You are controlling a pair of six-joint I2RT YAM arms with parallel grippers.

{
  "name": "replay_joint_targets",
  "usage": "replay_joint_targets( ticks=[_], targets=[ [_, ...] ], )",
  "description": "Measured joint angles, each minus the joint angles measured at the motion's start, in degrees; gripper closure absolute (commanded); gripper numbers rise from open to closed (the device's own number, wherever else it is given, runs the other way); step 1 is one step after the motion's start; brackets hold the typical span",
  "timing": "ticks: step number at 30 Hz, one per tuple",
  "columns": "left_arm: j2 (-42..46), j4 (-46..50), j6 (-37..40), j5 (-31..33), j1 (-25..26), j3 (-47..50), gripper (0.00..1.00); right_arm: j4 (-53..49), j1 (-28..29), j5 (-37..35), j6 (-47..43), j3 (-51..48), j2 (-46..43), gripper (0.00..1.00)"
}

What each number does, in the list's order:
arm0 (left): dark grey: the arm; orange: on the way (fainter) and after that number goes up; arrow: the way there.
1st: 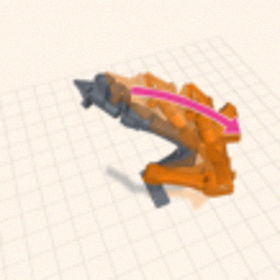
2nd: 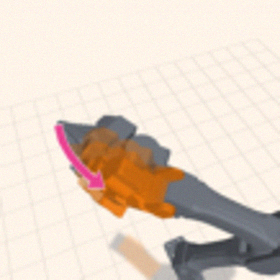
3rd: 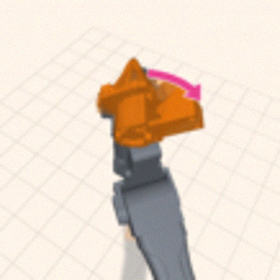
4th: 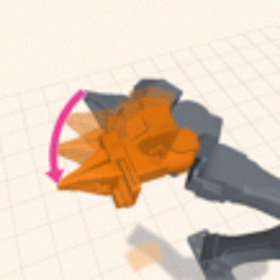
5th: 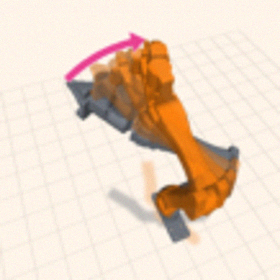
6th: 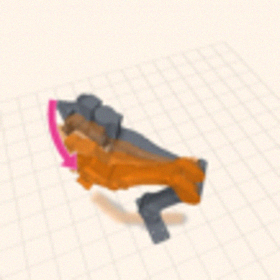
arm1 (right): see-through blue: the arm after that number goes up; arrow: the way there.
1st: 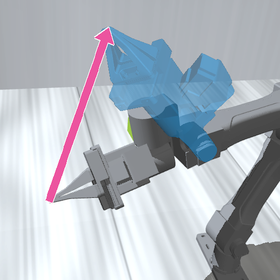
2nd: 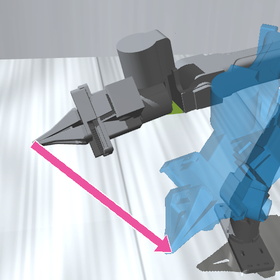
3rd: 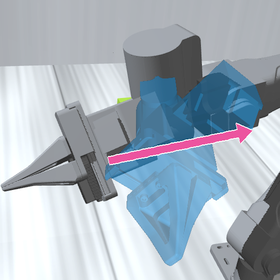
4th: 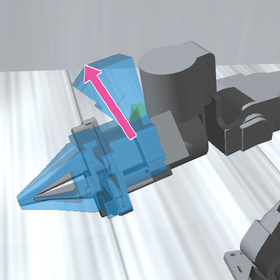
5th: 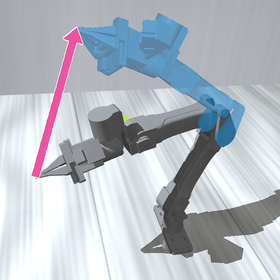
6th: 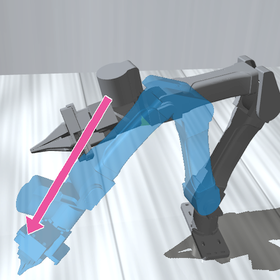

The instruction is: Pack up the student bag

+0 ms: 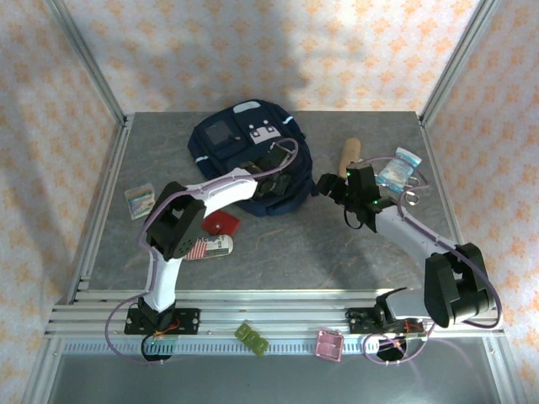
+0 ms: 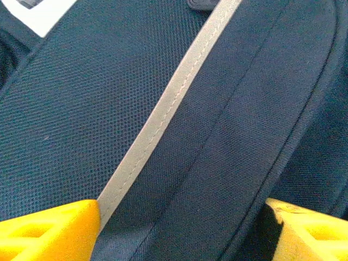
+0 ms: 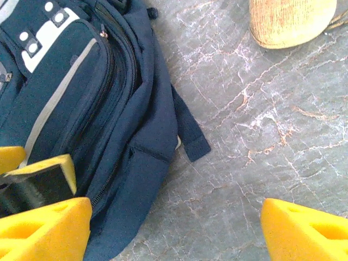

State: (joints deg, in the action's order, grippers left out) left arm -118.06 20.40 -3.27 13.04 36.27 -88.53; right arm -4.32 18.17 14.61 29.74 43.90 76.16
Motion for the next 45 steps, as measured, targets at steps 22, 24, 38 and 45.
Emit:
replay_joint_targets(
  ticks=[22, 24, 38, 45],
  targets=[
    [-3.9, 2.8, 11.3, 5.3, 1.4, -5.7, 1.0, 0.9, 0.0, 1.0, 1.3, -0.9, -0.1, 0.21],
    [-3.3, 4.2, 11.3, 5.7, 1.3, -7.3, 1.0, 0.9, 0.0, 1.0, 1.5, -0.9, -0.1, 0.21],
    [2.9, 7.9, 11.8, 9.1, -3.7, -15.6, 1.0, -0.2, -0.6, -1.0, 1.7, 1.3, 1.9, 0.19],
    [3.6, 8.6, 11.7, 8.7, -4.5, -15.7, 1.0, -5.1, -2.3, -9.9, 1.6, 14.8, 11.8, 0.04]
  ],
)
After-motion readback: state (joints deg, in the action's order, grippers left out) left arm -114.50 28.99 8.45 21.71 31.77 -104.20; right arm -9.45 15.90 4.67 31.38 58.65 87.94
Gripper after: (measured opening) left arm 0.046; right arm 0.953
